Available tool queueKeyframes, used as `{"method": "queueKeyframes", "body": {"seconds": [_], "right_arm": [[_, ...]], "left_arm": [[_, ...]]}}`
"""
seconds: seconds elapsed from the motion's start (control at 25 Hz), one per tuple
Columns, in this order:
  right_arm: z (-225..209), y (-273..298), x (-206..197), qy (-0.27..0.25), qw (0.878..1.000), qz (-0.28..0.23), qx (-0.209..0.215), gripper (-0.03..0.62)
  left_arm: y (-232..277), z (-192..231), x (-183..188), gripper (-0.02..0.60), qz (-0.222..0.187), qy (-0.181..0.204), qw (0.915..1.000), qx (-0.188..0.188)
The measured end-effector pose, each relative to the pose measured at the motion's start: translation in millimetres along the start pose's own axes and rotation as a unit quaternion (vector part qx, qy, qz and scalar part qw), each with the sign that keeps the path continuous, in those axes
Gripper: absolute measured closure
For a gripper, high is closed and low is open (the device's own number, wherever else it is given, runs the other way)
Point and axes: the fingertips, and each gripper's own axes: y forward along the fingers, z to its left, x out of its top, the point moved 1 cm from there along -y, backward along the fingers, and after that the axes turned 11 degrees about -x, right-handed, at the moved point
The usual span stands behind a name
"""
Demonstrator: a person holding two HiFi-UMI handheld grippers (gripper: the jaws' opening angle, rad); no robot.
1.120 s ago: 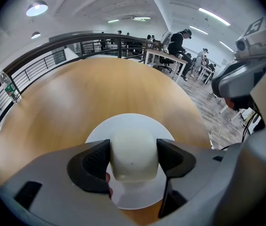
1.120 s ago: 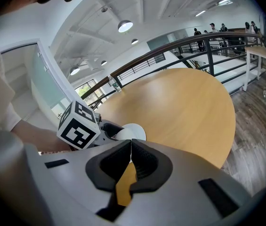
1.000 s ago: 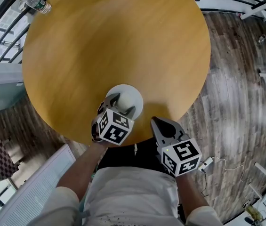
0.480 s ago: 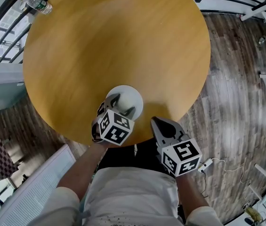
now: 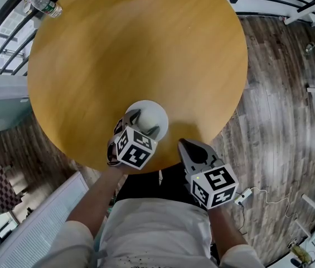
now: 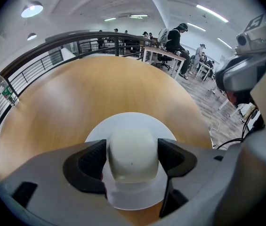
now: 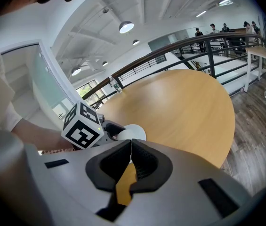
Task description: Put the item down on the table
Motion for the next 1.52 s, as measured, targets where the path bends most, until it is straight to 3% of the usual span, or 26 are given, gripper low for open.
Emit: {"method": "queueKeyframes", "body": {"seconds": [0.52,0.88,1.12,1.28,1.52], "right_arm": [[1,-10,3,-0.014,1.0,-0.007,0.003,0.569],[11,-32,9,-0.043,0.999,-0.022,0.01,0.569],[30,-47,15,-0.064,0.997,-0.042,0.022,0.569],[41,-61,22,-0.076,0.995,-0.057,0.026,0.569],[59,-79,35,-0.097,0.992,-0.08,0.028,0.569]], "left_arm": [[-29,-9,8,0.206,-0.047,-0.019,0.9987,0.013],[-77,-25,8,0.207,-0.1,-0.056,0.9929,0.032],[-114,-54,11,0.21,-0.143,-0.063,0.9874,0.021],[-134,-73,10,0.258,-0.162,-0.061,0.9847,0.021],[-168,-94,11,0.38,-0.194,-0.054,0.9791,0.033]]}}
